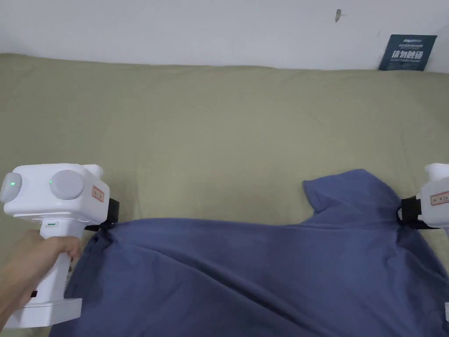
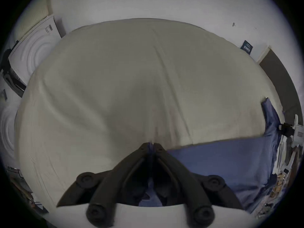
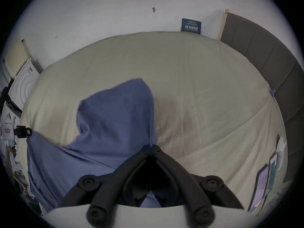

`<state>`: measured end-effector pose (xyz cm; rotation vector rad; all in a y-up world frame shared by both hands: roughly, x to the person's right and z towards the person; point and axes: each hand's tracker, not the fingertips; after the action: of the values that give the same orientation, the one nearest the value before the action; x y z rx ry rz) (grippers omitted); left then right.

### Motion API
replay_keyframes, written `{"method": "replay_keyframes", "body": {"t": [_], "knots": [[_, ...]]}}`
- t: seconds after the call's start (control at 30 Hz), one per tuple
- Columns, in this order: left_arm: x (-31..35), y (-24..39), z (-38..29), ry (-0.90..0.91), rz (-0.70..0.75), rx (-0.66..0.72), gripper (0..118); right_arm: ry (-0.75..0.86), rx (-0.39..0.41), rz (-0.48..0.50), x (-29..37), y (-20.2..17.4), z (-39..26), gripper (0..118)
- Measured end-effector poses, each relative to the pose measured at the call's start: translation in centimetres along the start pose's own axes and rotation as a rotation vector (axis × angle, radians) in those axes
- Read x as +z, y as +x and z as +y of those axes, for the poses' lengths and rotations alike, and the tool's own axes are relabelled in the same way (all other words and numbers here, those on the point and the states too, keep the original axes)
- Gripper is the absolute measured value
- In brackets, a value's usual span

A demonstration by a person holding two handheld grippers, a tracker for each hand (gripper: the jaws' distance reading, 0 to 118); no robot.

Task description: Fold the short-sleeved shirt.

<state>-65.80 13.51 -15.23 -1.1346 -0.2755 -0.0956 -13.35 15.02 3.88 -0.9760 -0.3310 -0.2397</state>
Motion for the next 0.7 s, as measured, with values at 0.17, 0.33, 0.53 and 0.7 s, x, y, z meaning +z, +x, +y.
{"method": "replay_keyframes", "body": {"t": [0.17,0.33,0.53,0.7], "knots": [[8.2,-0.4,-1.7,0.130,-0.050,-0.046,4,0.099,-0.021,0.040,7.1,0.8,-0.4,0],[15.5,-1.9,-7.0,0.199,-0.122,-0.034,4,0.122,0.037,0.038,14.4,1.4,-5.6,0],[16.7,-3.9,-17.0,0.160,-0.069,-0.139,4,0.047,-0.012,0.058,19.4,2.9,-15.6,0],[13.4,-4.0,-23.9,0.045,-0.061,-0.154,4,-0.121,0.050,-0.016,17.8,2.5,-24.4,0]]}}
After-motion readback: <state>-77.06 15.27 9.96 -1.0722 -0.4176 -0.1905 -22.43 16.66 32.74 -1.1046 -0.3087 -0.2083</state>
